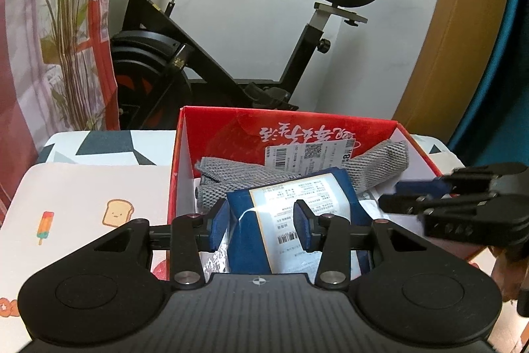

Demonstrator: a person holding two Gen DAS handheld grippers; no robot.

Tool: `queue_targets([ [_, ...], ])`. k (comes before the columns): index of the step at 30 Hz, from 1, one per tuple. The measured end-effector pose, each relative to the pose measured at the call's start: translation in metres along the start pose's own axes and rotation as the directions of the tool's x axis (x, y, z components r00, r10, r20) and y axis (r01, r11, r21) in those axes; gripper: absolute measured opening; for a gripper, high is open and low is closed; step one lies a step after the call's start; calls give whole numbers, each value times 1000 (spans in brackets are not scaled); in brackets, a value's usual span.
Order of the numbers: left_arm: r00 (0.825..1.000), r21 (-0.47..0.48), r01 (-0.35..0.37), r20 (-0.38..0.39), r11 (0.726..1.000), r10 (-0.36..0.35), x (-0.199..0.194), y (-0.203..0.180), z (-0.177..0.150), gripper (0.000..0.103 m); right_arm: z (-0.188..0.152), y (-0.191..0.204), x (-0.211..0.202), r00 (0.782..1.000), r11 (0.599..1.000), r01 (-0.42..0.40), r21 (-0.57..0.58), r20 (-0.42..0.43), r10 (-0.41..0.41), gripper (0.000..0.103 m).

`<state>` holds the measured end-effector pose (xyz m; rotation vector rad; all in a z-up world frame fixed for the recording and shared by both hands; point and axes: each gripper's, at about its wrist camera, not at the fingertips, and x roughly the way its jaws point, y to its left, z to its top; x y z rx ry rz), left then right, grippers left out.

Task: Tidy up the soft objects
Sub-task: 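Lower the blue bag into the red box and open both grippers, then move both grippers down to the black glove beside the box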

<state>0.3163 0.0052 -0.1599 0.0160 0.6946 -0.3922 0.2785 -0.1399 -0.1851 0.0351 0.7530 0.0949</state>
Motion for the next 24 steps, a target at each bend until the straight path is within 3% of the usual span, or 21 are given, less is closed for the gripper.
queue_targets([
  [4,1000,2,-6,12,1000,6,-13,-2,-5,46,-3,-14,-22,999,999,10,44,49,-12,50],
  [7,1000,3,-1,26,1000,1,-24,-3,-10,52,-9,-23,-40,995,996,4,91,100,-13,66],
  [9,999,11,19,33,1000,-20,-32,-3,-14,56,-18,-29,-54,987,990,0,144,159,-23,87],
  [13,998,18,32,46,999,-32,-49,-2,-25,73,-37,-36,-72,972,978,-6,208,230,-43,101],
  [17,997,12,16,70,1000,-17,-68,1,-40,94,-57,-34,-87,957,975,-10,222,284,-55,103],
  [24,998,-22,-11,56,1000,12,-83,11,-70,96,-94,-20,-103,948,973,-26,229,316,-49,103],
])
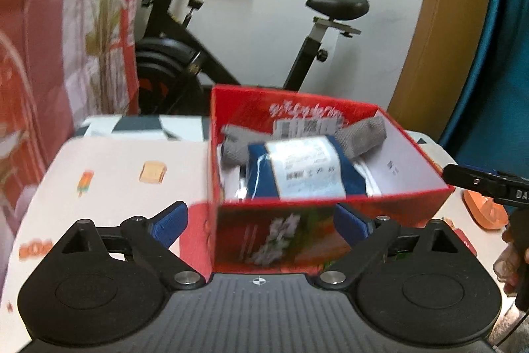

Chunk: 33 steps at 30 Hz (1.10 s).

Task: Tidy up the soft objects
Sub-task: 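Move both grippers down to the black glove beside the box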

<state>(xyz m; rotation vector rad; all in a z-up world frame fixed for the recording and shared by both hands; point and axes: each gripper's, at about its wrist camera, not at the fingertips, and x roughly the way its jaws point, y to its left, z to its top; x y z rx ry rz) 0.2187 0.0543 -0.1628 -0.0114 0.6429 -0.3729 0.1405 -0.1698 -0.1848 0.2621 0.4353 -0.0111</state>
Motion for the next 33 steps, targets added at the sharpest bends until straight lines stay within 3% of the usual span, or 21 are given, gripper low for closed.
queue_targets([
  [3,1000,-30,-14,-19,999,14,-1,6,-13,96,-18,3,-11,1000,999,10,31,22,-11,103],
  [8,999,-71,-24,-48,997,21,-2,12,-33,96,-49,8,-12,999,998,-10,56,-30,11,103],
  [22,995,-144,-66,-78,987,55,2,13,-61,96,-62,25,-8,996,998,-61,-7,-70,60,101],
  [27,994,-172,-70,-101,983,53,5,16,-72,94,-62,28,-7,993,996,-93,-17,-76,91,87],
  [33,993,-188,-83,-101,979,65,7,19,-72,88,-66,34,1,979,986,-165,-27,-125,161,62],
])
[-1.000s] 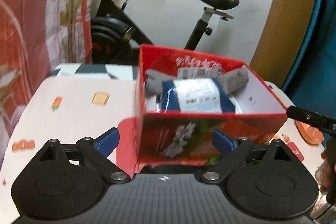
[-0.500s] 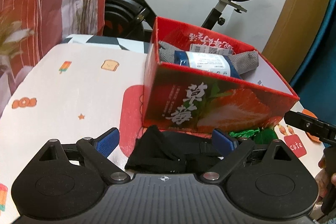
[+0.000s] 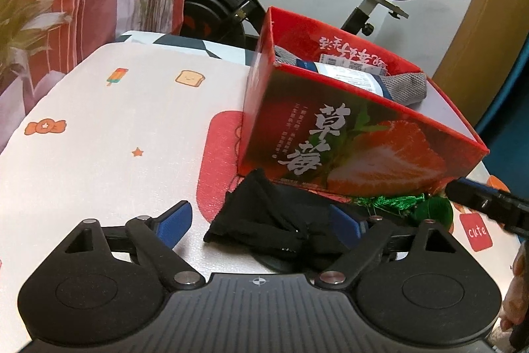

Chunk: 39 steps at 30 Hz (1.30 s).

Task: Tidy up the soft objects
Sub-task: 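Move both grippers down to the black glove beside the box, then close both grippers on the black glove and lift it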

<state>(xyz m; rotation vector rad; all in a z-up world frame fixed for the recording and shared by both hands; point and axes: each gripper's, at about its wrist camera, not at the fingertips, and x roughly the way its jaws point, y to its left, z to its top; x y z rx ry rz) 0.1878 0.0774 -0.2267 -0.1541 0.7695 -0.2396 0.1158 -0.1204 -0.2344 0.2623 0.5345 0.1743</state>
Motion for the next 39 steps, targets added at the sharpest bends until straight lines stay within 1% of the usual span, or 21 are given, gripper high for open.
queue_targets([
  [1,1000,-5,2,-3,1000,-2,1,1,0,84,-1,1,2,1000,1000,-10,-7,-9,10,59],
  [2,1000,-7,5,-7,1000,-5,2,1,-1,81,-2,2,4,1000,1000,-20,-10,-21,20,54],
  [5,1000,-18,11,-22,1000,-12,5,3,-3,75,-6,2,10,997,999,-51,6,-62,52,42],
  [7,999,-22,13,-29,1000,-14,7,3,-3,73,-9,3,15,993,997,-70,16,-93,71,42],
  [11,999,-34,18,-34,999,-19,10,4,-4,72,-17,5,27,983,996,-88,23,-160,90,43],
  [16,999,-38,19,-43,999,-21,15,5,-4,72,-28,3,41,965,995,-86,56,-245,98,44],
  [19,998,-44,23,-53,999,-25,18,6,-5,72,-34,2,48,955,995,-73,62,-283,87,50],
  [22,998,-47,23,-62,999,-26,21,6,-5,72,-39,-1,54,948,996,-59,63,-310,76,51],
  [23,998,-48,24,-64,999,-27,21,7,-5,72,-40,0,54,949,997,-61,53,-306,75,51],
  [25,997,-48,24,-66,999,-28,22,7,-4,72,-41,4,54,948,998,-64,26,-310,69,38],
  [26,997,-48,26,-66,999,-29,23,7,-4,72,-40,4,54,947,997,-72,24,-312,76,26],
  [28,997,-46,25,-68,999,-28,23,7,-4,72,-41,4,56,940,994,-99,41,-323,107,17],
  [29,997,-46,24,-68,999,-27,23,7,-4,72,-41,5,55,940,994,-104,37,-322,110,9],
  [31,997,-49,21,-73,999,-24,25,8,-4,72,-40,6,54,942,993,-113,29,-316,116,8],
  [35,997,-67,20,-78,998,-25,28,10,0,72,-35,1,49,951,995,-96,40,-293,104,8],
  [39,992,-144,78,-89,986,-92,33,13,3,72,-33,-7,47,959,997,-59,54,-274,71,8],
])
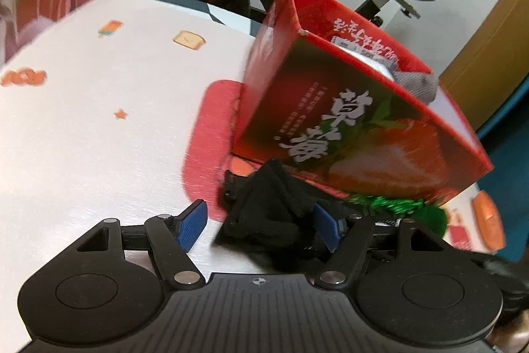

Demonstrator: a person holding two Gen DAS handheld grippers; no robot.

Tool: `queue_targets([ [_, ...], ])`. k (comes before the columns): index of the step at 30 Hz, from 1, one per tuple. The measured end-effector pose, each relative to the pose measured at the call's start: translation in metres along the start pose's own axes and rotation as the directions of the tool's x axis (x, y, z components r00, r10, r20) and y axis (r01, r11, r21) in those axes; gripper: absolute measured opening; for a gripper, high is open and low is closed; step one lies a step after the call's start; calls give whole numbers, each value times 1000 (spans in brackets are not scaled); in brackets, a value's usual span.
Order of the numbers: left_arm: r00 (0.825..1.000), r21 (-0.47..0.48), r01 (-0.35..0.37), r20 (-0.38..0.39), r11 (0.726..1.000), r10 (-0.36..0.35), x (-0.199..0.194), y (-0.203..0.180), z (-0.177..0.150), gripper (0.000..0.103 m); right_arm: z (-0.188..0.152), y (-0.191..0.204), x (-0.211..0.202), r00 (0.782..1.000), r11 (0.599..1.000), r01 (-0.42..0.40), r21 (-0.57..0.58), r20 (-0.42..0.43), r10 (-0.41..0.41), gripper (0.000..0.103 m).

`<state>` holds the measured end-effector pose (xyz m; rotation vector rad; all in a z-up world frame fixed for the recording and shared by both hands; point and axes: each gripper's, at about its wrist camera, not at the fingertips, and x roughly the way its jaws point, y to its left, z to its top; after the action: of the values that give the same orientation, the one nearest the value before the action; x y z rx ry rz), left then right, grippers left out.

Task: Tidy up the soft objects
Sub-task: 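Close both grippers on the black glove and lift it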

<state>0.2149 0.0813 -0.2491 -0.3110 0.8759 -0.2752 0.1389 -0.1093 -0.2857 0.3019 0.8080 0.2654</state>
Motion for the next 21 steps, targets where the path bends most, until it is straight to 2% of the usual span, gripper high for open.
queue_targets([
  [5,1000,15,15,-18,1000,-15,11,-7,-1,72,-3,-8,2,1000,999,25,26,-6,-24,8],
  [12,1000,-16,17,-14,1000,-17,11,-5,-11,63,-5,-10,4,999,999,32,40,-17,-32,8],
  [18,1000,-11,-12,-3,1000,12,5,-5,-12,39,-4,-10,5,999,999,29,43,-19,-28,8],
  [20,1000,2,-28,-4,1000,28,2,-6,-12,14,-4,-9,5,1000,999,26,46,-19,-25,8],
  [21,1000,3,-30,-6,1000,30,2,-7,-12,14,-5,-9,4,1000,999,25,46,-18,-24,8],
])
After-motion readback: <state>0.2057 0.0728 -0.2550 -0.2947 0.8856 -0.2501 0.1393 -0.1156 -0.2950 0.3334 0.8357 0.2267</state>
